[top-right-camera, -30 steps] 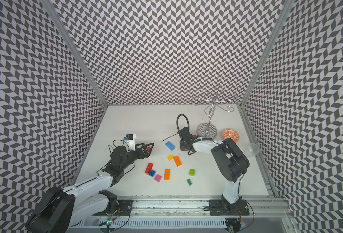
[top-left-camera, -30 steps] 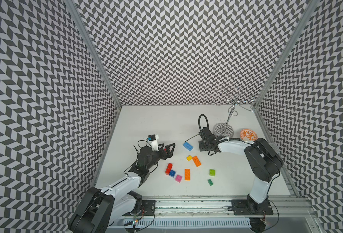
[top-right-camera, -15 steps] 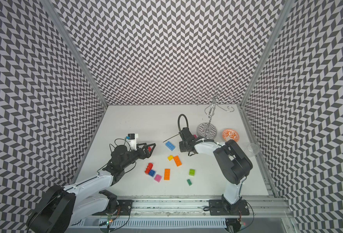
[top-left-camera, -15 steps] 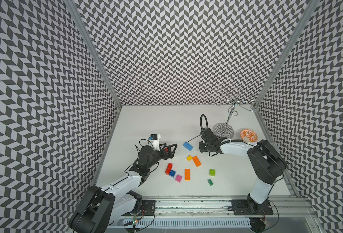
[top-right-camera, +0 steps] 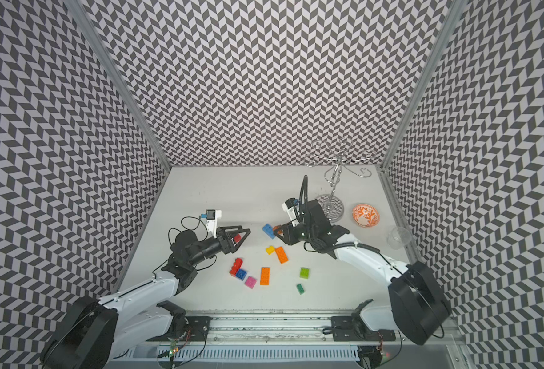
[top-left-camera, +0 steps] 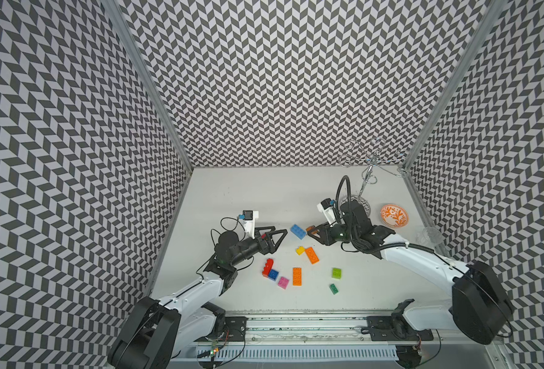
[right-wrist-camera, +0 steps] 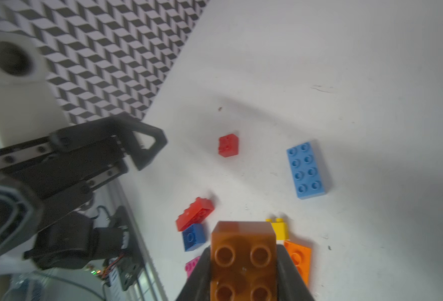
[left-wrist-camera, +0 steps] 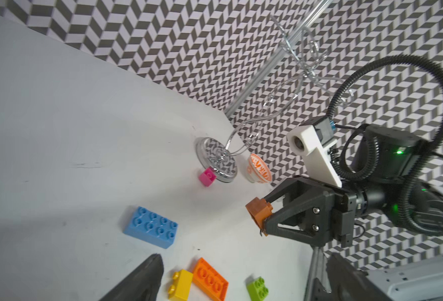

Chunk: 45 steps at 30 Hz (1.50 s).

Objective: Assemble the letter p with lego
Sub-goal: Pick up the lego brick from the center of the board.

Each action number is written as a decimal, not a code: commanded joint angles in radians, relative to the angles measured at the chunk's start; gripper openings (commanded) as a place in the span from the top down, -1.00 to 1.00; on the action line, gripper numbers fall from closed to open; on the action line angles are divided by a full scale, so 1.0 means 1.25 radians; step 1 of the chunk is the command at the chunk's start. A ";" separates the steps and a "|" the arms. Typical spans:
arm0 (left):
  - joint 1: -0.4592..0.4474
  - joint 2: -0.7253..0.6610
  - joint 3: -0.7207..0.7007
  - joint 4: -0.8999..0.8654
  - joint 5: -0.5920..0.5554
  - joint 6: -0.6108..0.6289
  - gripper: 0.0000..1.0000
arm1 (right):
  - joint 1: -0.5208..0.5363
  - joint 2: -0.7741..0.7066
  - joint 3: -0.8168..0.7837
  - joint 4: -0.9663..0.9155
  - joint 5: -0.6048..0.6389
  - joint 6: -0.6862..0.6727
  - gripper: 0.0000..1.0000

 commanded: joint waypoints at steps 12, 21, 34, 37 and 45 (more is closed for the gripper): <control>-0.143 -0.110 0.040 -0.098 -0.147 0.214 -0.89 | -0.035 -0.028 -0.051 0.256 -0.424 0.252 0.35; -0.214 -0.110 0.049 -0.137 -0.264 0.350 -0.76 | -0.035 0.035 -0.072 0.312 -0.536 0.446 0.32; -0.298 -0.104 0.078 -0.205 -0.252 0.443 -0.45 | -0.037 0.059 -0.085 0.334 -0.557 0.517 0.31; -0.300 -0.099 0.079 -0.204 -0.237 0.448 -0.42 | -0.036 0.064 -0.086 0.335 -0.557 0.520 0.31; -0.306 -0.103 0.078 -0.221 -0.203 0.454 -0.37 | -0.044 0.081 -0.080 0.340 -0.564 0.524 0.31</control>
